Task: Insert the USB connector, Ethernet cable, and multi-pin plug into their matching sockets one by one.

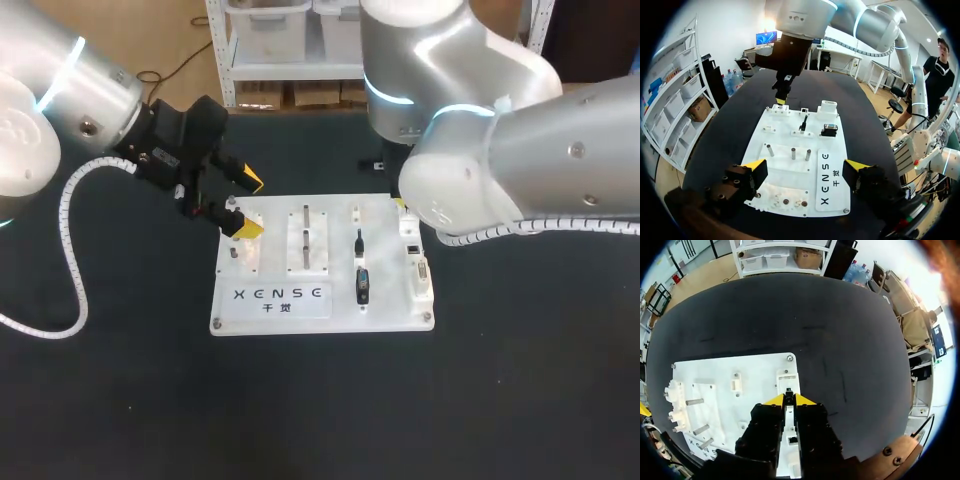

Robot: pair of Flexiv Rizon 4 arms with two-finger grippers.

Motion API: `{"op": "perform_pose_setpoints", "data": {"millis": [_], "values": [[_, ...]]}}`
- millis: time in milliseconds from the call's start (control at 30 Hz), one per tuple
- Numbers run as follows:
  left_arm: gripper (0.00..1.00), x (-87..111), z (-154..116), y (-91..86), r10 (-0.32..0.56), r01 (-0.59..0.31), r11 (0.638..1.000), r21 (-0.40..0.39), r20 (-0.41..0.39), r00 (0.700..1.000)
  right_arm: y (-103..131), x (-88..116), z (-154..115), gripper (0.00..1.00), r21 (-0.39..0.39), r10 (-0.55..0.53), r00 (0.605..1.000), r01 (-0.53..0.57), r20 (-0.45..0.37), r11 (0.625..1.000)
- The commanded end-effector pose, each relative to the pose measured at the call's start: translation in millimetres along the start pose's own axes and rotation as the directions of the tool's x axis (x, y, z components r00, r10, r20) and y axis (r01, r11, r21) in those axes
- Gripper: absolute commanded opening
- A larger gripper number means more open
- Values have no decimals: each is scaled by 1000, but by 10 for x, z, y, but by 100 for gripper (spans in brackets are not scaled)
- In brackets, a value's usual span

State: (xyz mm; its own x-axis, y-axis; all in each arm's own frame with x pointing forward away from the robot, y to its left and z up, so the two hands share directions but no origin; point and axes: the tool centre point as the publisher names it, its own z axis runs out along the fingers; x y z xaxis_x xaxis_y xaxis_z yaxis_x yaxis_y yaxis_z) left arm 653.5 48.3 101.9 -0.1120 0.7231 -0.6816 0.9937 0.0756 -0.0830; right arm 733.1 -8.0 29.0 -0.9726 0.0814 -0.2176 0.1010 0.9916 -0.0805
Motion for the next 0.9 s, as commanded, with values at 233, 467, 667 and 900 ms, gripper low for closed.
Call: {"op": "perform_pose_setpoints", "data": {"millis": [233,467,667,900], "values": [[100,-2,-1,9,0,0,1000,2,-3,1000,-3,4,42,0,6,-15,1000,15,4,1000],[100,-2,-1,9,0,0,1000,2,-3,1000,-29,15,74,0,14,-28,1000,28,3,1000],[100,-2,-1,9,0,0,1000,2,-3,1000,-43,-8,79,0,15,-33,999,33,6,999],[100,-2,-1,9,0,0,1000,2,-3,1000,-95,-76,75,0,19,-39,999,39,15,999]]}}
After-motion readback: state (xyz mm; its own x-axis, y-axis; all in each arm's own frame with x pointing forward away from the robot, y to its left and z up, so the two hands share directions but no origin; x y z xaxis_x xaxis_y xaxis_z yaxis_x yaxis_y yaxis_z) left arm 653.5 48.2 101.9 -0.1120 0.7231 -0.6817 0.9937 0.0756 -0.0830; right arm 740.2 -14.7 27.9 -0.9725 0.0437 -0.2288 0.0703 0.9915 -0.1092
